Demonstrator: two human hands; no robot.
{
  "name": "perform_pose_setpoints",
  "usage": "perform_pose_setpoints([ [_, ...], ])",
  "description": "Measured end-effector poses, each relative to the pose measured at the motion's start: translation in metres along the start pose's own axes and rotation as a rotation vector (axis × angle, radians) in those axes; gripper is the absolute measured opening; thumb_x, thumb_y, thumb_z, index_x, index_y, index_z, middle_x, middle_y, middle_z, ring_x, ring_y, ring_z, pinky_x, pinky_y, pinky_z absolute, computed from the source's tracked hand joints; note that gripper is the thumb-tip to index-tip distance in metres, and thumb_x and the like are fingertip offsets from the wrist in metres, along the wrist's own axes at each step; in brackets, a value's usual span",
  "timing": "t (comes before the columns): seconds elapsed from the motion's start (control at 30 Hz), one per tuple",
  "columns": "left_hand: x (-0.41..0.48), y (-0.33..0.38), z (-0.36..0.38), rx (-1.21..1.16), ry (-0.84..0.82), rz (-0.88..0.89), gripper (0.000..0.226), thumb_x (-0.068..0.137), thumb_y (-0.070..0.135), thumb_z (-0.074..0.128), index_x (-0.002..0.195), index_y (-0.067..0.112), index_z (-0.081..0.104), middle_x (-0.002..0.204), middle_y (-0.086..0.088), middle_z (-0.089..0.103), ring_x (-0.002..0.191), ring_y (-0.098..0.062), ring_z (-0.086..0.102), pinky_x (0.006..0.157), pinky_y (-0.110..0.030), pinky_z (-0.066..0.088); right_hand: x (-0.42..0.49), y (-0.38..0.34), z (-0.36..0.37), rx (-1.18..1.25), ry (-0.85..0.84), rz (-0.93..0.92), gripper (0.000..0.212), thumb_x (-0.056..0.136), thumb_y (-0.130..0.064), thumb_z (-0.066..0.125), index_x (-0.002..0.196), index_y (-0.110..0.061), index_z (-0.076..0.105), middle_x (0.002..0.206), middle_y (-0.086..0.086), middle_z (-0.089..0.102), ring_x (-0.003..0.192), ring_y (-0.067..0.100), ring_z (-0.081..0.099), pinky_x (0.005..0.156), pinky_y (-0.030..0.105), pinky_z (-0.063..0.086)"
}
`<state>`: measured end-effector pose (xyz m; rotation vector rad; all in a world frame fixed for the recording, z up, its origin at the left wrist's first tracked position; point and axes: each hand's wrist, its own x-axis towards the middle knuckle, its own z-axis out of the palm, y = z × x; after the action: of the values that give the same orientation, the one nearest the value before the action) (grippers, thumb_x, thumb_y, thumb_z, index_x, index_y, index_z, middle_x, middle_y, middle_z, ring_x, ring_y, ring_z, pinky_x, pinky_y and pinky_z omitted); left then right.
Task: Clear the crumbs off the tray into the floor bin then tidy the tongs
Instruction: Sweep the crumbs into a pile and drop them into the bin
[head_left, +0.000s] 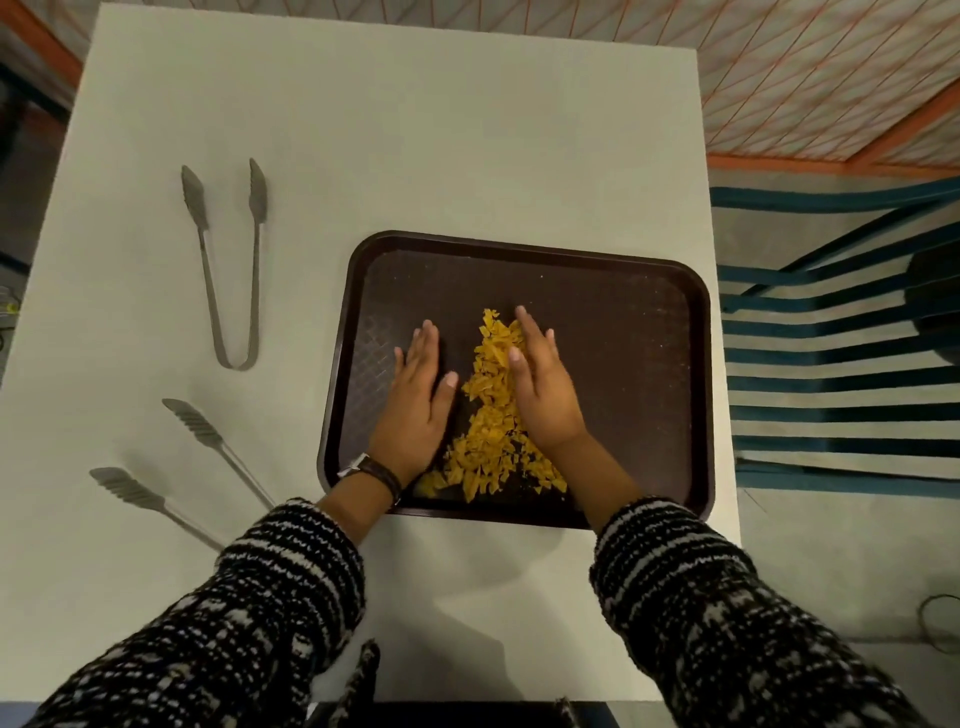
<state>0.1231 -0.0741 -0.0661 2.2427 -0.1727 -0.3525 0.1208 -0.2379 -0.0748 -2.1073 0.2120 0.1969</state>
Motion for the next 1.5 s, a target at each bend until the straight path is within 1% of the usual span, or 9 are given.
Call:
perform_pose_setpoints([
  [0.1, 0.0, -0.016, -0.016, 0.079, -0.025, 0.013, 0.064, 0.097, 0.043, 0.026, 0.149, 0.014, 0.001, 0.154, 0.007, -0.001, 0.141, -0.004, -0.007, 0.117, -0.025, -0.007, -0.012, 0.003, -0.019, 0.077, 0.034, 0.02, 0.051, 0.099, -0.04, 0.032, 0.148, -0.029, 0.022, 0.155, -0.006, 0.024, 0.142, 0.013, 0.001, 0.117, 0.041, 0.015],
  [0.17, -0.002, -0.025, -0.023, 0.162, -0.126, 0.073, 0.075, 0.091, 0.055, 0.024, 0.148, 0.015, -0.002, 0.155, 0.005, -0.006, 0.144, -0.007, -0.008, 0.117, -0.026, -0.008, -0.022, 0.015, -0.045, -0.06, 0.036, -0.069, 0.059, 0.095, -0.048, 0.033, 0.148, -0.026, 0.02, 0.155, -0.007, 0.02, 0.144, 0.011, 0.002, 0.119, 0.036, 0.008],
  [0.37, -0.016, -0.045, -0.042, 0.519, -0.458, 0.331, 0.115, 0.067, 0.083, 0.032, 0.142, 0.017, -0.024, 0.152, 0.001, -0.029, 0.138, -0.005, -0.032, 0.113, -0.024, -0.022, -0.044, 0.064, -0.12, -0.885, -0.441, -0.335, 0.105, 0.075, -0.08, 0.037, 0.149, -0.022, -0.01, 0.157, 0.0, -0.015, 0.145, 0.015, -0.018, 0.118, 0.044, -0.013],
  [0.5, -0.015, -0.061, -0.055, 0.651, -0.504, 0.356, 0.128, 0.059, 0.087, 0.042, 0.142, 0.016, -0.025, 0.152, -0.002, -0.028, 0.137, -0.008, -0.034, 0.11, -0.022, -0.026, -0.042, 0.08, -0.13, -1.124, -0.604, -0.452, 0.113, 0.069, -0.088, 0.03, 0.15, -0.018, -0.009, 0.157, 0.006, -0.013, 0.144, 0.02, -0.02, 0.113, 0.05, -0.016],
  [0.7, -0.008, -0.063, -0.06, 0.755, -0.502, 0.369, 0.129, 0.054, 0.092, 0.033, 0.138, 0.02, -0.034, 0.154, -0.006, -0.019, 0.139, -0.011, -0.031, 0.114, -0.028, -0.021, -0.04, 0.065, -0.106, -1.12, -0.611, -0.494, 0.117, 0.067, -0.09, 0.028, 0.149, -0.015, -0.009, 0.157, 0.01, -0.01, 0.145, 0.024, -0.015, 0.111, 0.058, -0.014],
  [0.97, -0.013, -0.057, -0.053, 0.724, -0.508, 0.355, 0.126, 0.059, 0.09, 0.033, 0.14, 0.018, -0.03, 0.154, -0.005, -0.021, 0.14, -0.012, -0.029, 0.112, -0.028, -0.025, -0.02, 0.039, -0.062, -0.957, -0.341, -0.3, 0.12, 0.067, -0.086, 0.038, 0.147, -0.013, -0.014, 0.156, 0.009, -0.019, 0.145, 0.025, -0.018, 0.11, 0.058, -0.019],
  [1.13, -0.013, -0.048, -0.043, 0.732, -0.509, 0.373, 0.127, 0.061, 0.088, 0.037, 0.145, 0.01, -0.018, 0.154, -0.007, -0.022, 0.14, -0.014, -0.028, 0.112, -0.036, -0.025, -0.039, 0.045, -0.078, -0.936, -0.344, -0.293, 0.116, 0.069, -0.084, 0.037, 0.147, -0.015, -0.016, 0.156, 0.008, -0.019, 0.145, 0.022, -0.018, 0.111, 0.053, -0.02],
  [1.27, -0.01, -0.03, -0.023, 0.729, -0.509, 0.389, 0.129, 0.062, 0.086, 0.042, 0.144, 0.008, -0.02, 0.153, -0.007, -0.026, 0.141, -0.016, -0.028, 0.111, -0.042, -0.026, -0.068, 0.058, -0.091, -0.96, -0.394, -0.281, 0.115, 0.068, -0.087, 0.033, 0.147, -0.018, -0.016, 0.156, 0.005, -0.021, 0.144, 0.02, -0.021, 0.111, 0.052, -0.022],
  [1.5, 0.004, -0.007, 0.004, 0.644, -0.436, 0.343, 0.127, 0.061, 0.081, 0.044, 0.139, 0.014, -0.03, 0.149, -0.006, -0.031, 0.137, -0.012, -0.031, 0.105, -0.035, -0.035, -0.066, 0.053, -0.064, -0.98, -0.375, -0.364, 0.109, 0.073, -0.083, 0.034, 0.149, -0.016, -0.007, 0.157, 0.006, -0.015, 0.146, 0.022, -0.014, 0.109, 0.057, -0.02],
])
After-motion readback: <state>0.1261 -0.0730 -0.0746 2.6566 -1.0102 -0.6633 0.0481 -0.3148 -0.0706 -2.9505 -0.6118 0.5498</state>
